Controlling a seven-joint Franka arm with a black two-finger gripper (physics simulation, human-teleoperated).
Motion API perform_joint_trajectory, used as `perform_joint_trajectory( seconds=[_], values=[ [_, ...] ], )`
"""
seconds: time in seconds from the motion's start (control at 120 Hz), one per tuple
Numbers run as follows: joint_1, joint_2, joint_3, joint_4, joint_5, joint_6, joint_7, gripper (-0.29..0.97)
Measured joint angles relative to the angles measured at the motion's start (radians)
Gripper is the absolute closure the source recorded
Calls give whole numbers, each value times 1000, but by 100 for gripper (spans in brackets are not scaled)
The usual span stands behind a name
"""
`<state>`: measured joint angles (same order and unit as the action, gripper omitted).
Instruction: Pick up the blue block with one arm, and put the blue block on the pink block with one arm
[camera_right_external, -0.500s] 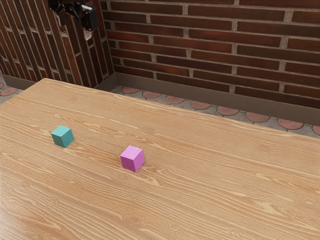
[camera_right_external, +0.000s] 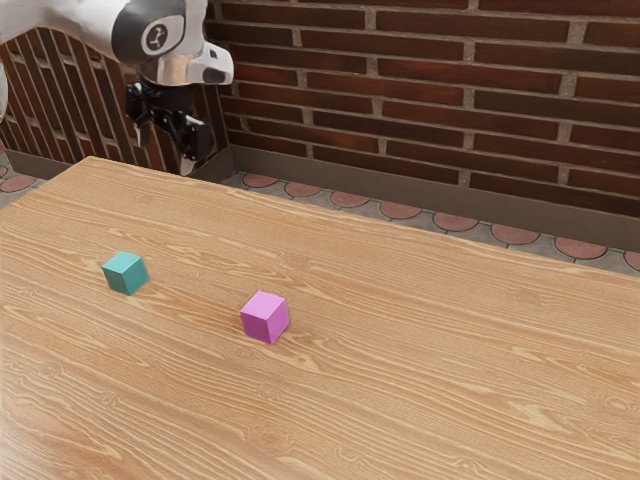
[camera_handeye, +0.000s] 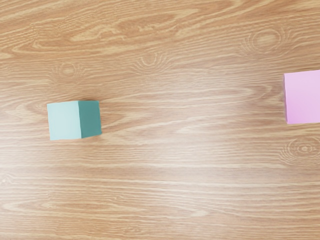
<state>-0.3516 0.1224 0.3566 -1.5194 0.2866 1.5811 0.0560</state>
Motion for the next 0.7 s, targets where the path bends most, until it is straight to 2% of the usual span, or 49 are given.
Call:
perform_joint_trajectory(
  seconds=[0.242, 0.7],
  values=[
    [75, 4, 41, -146, -44, 120, -10, 0],
    [91, -50, 257, -370, -39, 255, 63, 0]
  ],
)
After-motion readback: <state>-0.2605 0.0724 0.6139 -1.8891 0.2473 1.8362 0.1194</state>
